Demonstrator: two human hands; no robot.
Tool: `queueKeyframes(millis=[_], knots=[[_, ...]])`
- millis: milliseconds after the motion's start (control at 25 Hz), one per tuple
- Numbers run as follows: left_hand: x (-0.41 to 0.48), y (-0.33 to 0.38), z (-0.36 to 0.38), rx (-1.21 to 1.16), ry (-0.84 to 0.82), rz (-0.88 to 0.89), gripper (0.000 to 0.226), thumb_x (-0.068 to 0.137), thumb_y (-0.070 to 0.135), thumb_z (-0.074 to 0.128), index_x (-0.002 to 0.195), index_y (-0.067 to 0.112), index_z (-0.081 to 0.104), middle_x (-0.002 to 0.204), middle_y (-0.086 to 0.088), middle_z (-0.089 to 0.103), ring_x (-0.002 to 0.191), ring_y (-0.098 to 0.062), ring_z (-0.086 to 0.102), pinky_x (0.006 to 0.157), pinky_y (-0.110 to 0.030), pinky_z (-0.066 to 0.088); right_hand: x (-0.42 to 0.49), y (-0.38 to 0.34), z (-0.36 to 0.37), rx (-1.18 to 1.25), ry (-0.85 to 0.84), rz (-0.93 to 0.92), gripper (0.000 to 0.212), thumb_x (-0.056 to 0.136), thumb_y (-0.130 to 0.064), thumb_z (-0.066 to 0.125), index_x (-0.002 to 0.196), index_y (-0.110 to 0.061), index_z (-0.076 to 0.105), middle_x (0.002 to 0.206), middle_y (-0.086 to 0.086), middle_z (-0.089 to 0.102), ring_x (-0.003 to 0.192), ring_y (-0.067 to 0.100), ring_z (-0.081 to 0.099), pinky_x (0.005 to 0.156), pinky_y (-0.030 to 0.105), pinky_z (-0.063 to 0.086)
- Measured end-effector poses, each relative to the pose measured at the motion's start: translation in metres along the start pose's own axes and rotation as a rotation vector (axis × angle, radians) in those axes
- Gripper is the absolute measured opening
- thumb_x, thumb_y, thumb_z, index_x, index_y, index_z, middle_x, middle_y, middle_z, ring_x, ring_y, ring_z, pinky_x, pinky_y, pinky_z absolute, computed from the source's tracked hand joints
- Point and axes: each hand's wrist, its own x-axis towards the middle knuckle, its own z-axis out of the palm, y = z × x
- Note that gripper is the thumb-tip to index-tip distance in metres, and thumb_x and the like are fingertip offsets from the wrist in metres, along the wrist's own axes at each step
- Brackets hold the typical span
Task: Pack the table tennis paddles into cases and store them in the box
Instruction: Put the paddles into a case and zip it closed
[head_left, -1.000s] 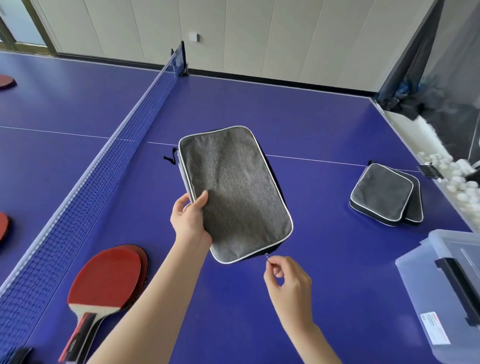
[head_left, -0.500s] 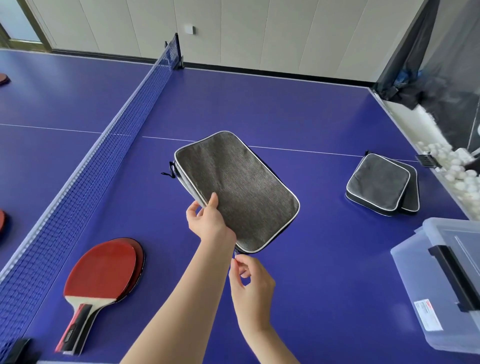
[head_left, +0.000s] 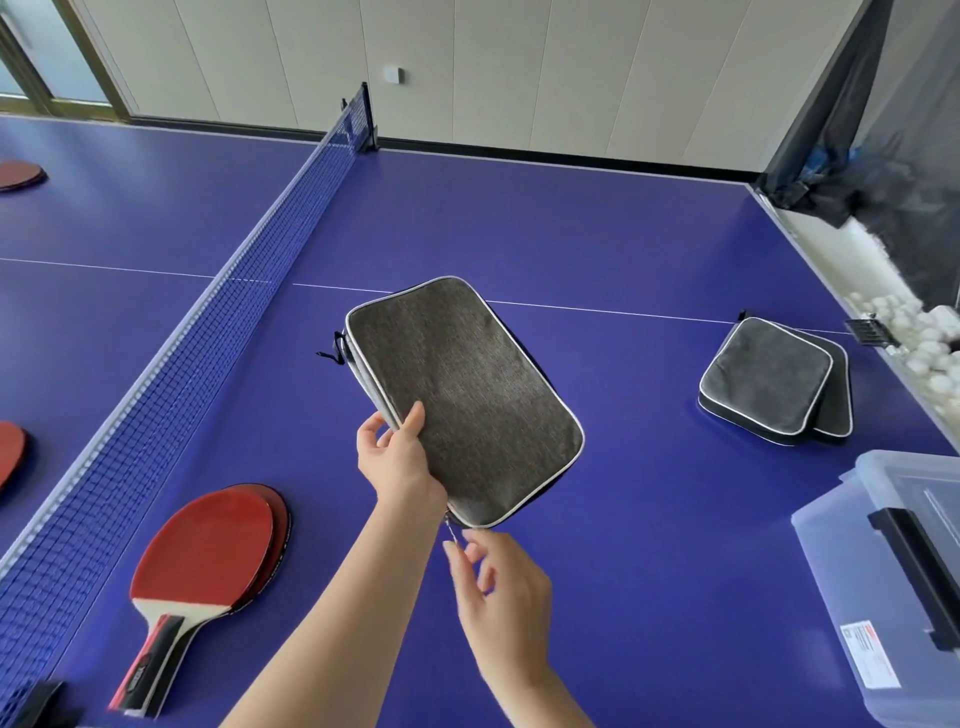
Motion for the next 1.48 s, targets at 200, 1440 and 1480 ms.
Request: queueKeyframes(millis=[200,1440,1480], knots=[[0.004,0.01,-0.034,0.14,-0.224,0.013,0.021,0.085,0.008,0.069,0.097,0.015,0.054,0.093,-0.012,0.064,0.074,-0.023,0.064,0.075,-0.044,0.055,0.061,0.048,-0.057,0.256,0.186,0.395,0.009,0.091,-0.033,0.054,0.097,-0.028,0.059,0.086,-0.004,0.061,0.073,0.013,0.054,0.062,0.02,0.045],[-0.036,-0.042,-0.041,0.8,-0.442,0.378,0.047,0.088,0.019,0.064,0.127,0.039,0.047,0.111,0.013,0.062,0.099,-0.009,0.062,0.084,-0.031,0.052,0.067,0.084,-0.08,0.594,-0.308,0.683,0.013,0.096,-0.017,0.054,0.105,-0.017,0.064,0.101,-0.003,0.072,0.095,0.01,0.068,0.08,0.025,0.053],[-0.023,-0.035,-0.05,0.823,-0.394,0.388,0.043,0.089,0.013,0.062,0.122,0.036,0.05,0.108,0.009,0.064,0.095,-0.014,0.063,0.082,-0.034,0.053,0.069,0.096,-0.085,0.587,-0.297,0.724,0.013,0.095,-0.017,0.056,0.104,-0.016,0.064,0.101,-0.002,0.073,0.094,0.012,0.068,0.081,0.027,0.053]])
